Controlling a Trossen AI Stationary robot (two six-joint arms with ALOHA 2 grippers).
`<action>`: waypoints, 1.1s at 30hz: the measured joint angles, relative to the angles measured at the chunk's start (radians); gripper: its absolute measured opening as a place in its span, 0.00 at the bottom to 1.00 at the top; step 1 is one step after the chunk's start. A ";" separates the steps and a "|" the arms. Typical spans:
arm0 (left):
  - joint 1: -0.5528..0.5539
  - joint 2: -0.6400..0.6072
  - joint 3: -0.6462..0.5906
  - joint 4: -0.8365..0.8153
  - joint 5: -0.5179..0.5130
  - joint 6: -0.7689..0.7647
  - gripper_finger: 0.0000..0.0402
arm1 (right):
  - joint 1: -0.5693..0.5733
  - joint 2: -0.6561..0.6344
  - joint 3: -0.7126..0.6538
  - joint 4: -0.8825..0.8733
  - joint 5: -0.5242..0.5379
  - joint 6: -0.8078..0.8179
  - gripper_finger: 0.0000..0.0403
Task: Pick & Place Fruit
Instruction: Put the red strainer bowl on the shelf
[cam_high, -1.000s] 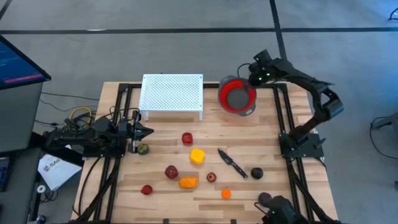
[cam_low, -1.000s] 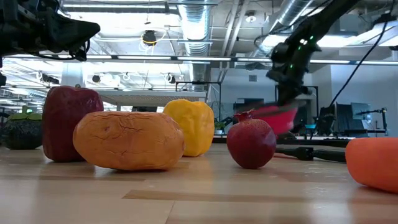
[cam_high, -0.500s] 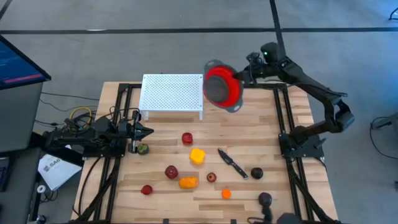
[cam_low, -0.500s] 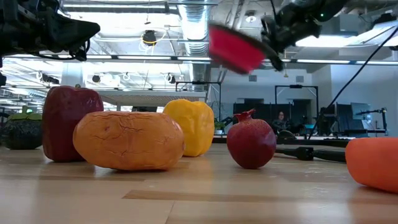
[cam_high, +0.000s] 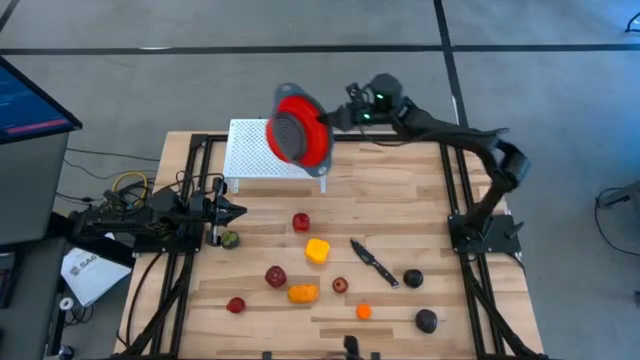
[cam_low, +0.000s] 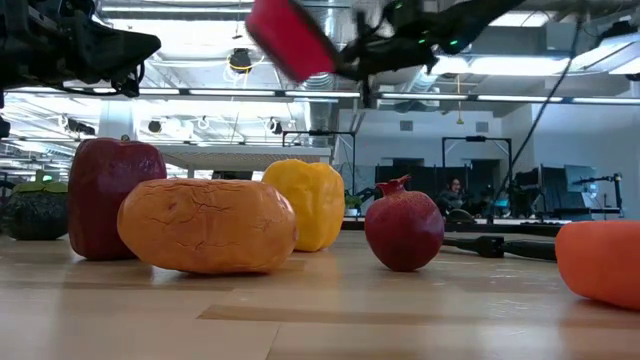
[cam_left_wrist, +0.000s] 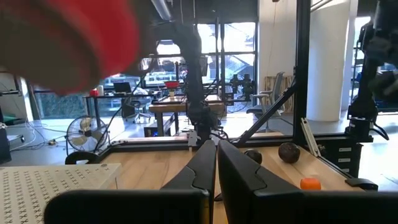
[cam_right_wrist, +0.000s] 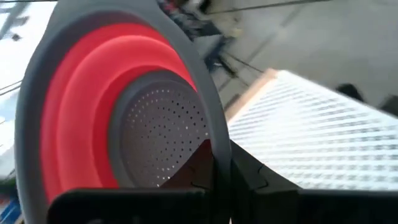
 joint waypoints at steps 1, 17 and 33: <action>0.000 0.000 0.000 0.000 0.000 -0.003 0.03 | 0.001 0.033 0.038 -0.043 0.016 -0.001 0.04; 0.000 0.000 0.000 0.000 0.000 -0.109 0.03 | -0.005 0.199 0.286 -0.504 0.129 -0.168 0.14; 0.000 0.000 0.000 0.041 0.000 -0.109 0.03 | 0.002 0.203 0.287 -0.453 0.190 -0.211 0.32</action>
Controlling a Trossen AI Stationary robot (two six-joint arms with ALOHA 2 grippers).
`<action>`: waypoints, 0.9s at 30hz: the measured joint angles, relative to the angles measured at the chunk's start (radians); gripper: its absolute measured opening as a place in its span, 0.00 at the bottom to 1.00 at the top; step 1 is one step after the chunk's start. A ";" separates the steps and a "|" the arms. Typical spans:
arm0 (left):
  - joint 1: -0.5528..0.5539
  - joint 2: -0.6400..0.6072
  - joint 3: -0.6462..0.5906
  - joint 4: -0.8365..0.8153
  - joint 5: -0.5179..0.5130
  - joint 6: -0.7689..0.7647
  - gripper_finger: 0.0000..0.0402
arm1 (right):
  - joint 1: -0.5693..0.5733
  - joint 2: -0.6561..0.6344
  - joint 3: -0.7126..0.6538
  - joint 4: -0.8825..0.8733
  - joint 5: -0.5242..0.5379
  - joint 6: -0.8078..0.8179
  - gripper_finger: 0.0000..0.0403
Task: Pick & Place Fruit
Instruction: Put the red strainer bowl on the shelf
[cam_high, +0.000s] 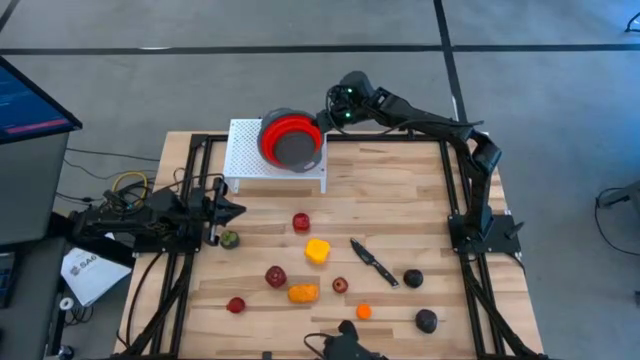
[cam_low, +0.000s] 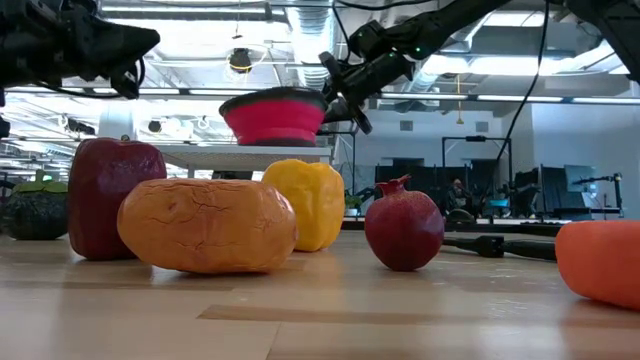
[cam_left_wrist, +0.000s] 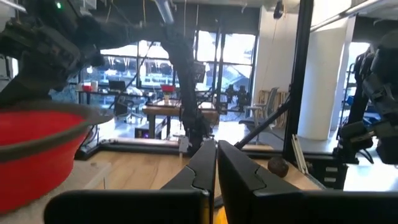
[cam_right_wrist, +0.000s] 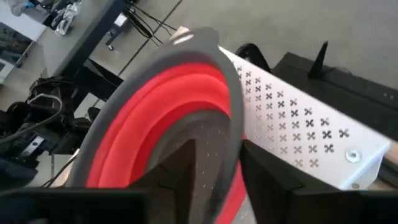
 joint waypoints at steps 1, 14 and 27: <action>0.000 0.000 0.000 0.013 0.000 0.000 0.03 | 0.000 0.000 0.000 0.008 -0.001 -0.010 0.37; 0.000 0.000 0.000 0.176 -0.005 0.000 0.03 | -0.016 -0.100 -0.012 0.017 0.105 -0.244 0.73; 0.002 0.476 0.284 0.085 -0.472 0.069 0.04 | 0.286 -0.544 -0.647 0.184 0.510 -0.389 0.71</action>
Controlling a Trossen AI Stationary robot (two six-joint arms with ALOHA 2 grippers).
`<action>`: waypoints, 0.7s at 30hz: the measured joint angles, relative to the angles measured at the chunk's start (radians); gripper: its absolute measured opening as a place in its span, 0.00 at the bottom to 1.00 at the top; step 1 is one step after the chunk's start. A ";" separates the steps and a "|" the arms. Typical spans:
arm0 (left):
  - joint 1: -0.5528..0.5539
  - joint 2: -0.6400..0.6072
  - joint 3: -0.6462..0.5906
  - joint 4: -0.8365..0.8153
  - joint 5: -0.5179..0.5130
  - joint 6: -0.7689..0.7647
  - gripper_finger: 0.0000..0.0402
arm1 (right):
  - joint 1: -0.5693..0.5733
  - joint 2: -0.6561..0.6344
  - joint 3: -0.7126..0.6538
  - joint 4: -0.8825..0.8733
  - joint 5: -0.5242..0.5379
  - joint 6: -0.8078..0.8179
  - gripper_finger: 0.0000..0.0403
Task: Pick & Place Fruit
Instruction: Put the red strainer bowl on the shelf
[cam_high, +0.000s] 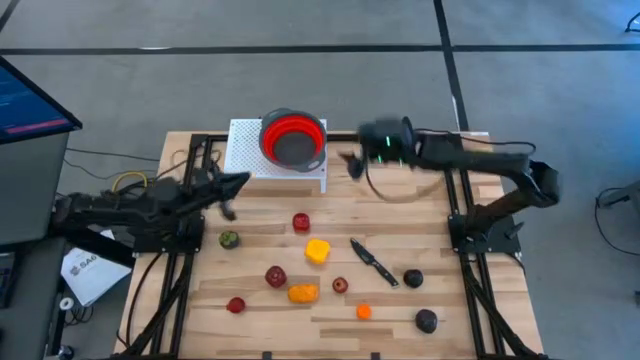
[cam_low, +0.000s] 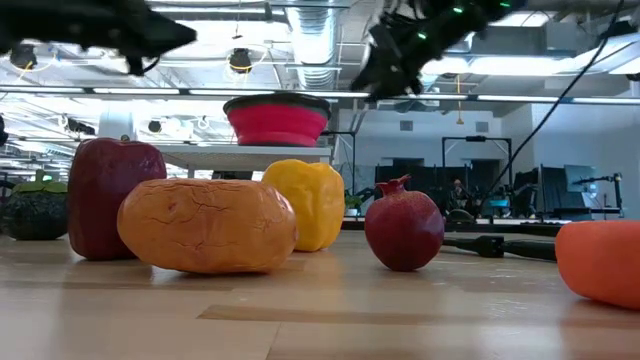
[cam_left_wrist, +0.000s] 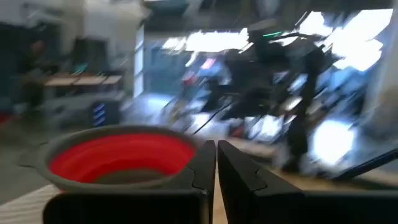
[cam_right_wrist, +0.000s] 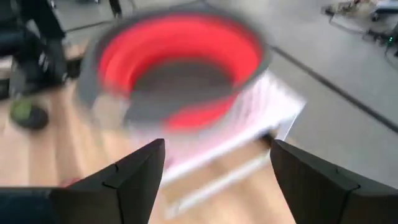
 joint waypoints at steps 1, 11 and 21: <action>0.003 0.070 0.056 -0.040 -0.033 0.014 0.05 | 0.045 -0.026 -0.063 0.041 0.037 0.026 0.71; 0.170 0.614 0.766 -0.731 -0.144 0.039 0.39 | 0.460 -0.066 -0.407 0.447 0.359 0.165 0.71; 0.505 0.780 0.963 -1.085 0.127 -0.201 0.66 | 0.543 0.086 -0.418 0.642 0.440 0.157 0.71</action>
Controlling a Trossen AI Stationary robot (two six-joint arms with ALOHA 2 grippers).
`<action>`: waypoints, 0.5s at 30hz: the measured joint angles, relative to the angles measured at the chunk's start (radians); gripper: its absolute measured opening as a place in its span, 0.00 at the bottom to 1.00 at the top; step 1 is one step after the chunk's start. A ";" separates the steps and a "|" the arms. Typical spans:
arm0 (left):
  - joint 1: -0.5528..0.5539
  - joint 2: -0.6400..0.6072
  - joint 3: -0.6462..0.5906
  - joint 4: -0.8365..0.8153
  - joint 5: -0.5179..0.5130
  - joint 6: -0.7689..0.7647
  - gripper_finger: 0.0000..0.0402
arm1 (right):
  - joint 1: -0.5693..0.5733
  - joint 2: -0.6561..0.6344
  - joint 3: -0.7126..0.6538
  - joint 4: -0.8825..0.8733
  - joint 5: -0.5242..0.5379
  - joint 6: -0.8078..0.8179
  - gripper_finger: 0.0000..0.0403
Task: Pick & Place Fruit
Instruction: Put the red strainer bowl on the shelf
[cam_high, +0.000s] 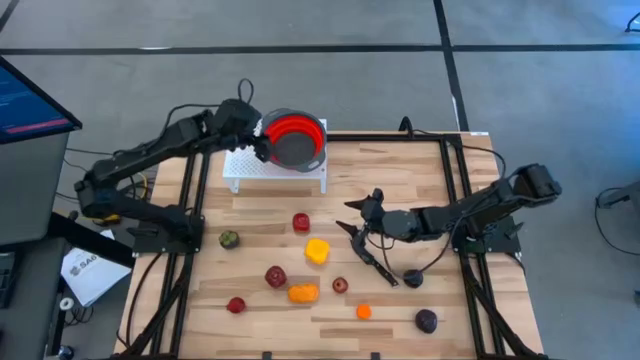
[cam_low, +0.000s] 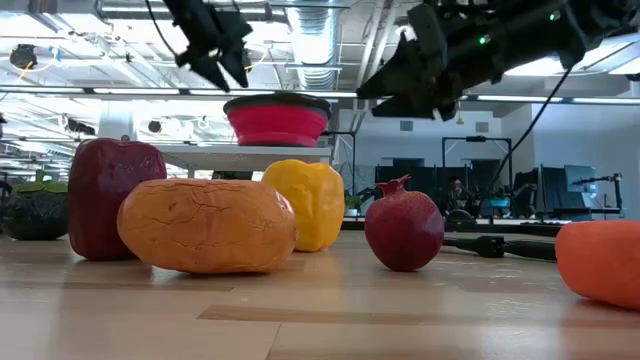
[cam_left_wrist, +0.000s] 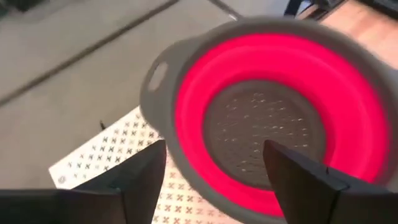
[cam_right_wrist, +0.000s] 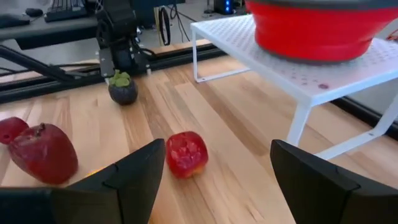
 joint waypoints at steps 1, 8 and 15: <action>0.018 0.004 -0.009 0.001 0.001 -0.008 0.67 | -0.001 0.016 0.000 0.007 0.000 0.000 0.71; 0.103 0.015 -0.084 0.033 0.032 -0.025 0.64 | -0.013 0.096 0.000 0.085 0.000 0.000 0.71; 0.134 0.010 -0.173 0.166 0.168 -0.052 0.52 | -0.021 0.101 0.000 0.122 -0.003 -0.002 0.71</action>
